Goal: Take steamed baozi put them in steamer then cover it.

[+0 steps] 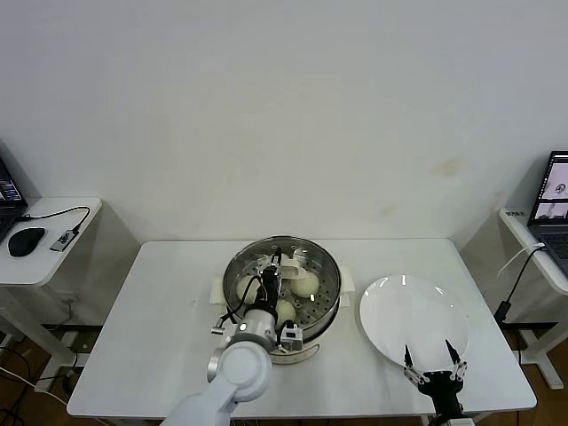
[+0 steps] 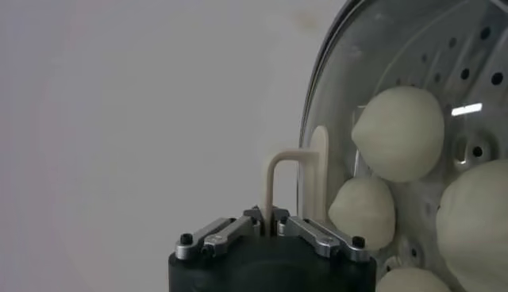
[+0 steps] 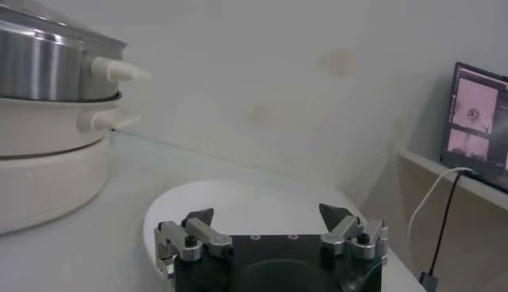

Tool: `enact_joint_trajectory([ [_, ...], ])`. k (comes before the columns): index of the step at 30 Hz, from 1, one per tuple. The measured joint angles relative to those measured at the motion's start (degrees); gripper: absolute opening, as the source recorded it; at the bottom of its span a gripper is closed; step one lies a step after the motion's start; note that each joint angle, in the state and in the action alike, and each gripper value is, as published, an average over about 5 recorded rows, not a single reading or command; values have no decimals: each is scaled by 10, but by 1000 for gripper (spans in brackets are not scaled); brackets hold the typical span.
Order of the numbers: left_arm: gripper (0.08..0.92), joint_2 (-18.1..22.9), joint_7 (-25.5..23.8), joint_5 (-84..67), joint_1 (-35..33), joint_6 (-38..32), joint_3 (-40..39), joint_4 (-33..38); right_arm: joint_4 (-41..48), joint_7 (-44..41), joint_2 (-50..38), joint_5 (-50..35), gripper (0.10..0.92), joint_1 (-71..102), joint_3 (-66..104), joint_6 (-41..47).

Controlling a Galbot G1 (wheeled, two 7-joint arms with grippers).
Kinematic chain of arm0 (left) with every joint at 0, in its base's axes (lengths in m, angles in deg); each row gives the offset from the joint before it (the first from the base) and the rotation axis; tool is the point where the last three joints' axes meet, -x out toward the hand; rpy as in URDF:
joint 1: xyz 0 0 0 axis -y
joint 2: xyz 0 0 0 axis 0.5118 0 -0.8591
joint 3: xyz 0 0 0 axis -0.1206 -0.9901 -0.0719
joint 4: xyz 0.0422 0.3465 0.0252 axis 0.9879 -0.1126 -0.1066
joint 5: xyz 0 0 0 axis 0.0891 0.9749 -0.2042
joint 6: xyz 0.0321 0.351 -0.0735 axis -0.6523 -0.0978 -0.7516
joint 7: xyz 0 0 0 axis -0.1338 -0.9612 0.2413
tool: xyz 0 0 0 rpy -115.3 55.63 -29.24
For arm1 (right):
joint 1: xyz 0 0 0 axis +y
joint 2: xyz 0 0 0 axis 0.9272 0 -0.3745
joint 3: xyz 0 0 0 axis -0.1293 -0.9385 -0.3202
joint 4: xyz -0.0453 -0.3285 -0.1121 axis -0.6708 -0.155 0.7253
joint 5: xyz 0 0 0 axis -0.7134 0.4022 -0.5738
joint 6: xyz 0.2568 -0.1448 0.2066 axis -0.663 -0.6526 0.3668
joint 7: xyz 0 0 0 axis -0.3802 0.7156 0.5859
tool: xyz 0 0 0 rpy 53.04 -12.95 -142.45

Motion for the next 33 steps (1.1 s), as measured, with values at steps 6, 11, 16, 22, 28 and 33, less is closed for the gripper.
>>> enact_joint_trajectory([
  [6,345,-6,0,-3,-11,0,2,14,0,0,1,2,823,0,-2,0],
  [11,483,-16,5,-6,-29,-2,10,39,-1,-1,1,5,823,2,-2,-1],
  [16,631,-34,15,-17,-61,-9,22,81,-1,-1,2,8,823,4,-3,-3],
  [22,790,-65,38,-62,-120,-20,52,152,0,-1,0,11,823,6,-6,-6],
  [28,822,-82,92,-178,-212,-65,121,202,-5,-4,-8,7,823,13,-16,-12],
  [33,823,-67,153,-349,-294,-156,215,201,-14,-6,-21,-4,823,20,-29,-15],
])
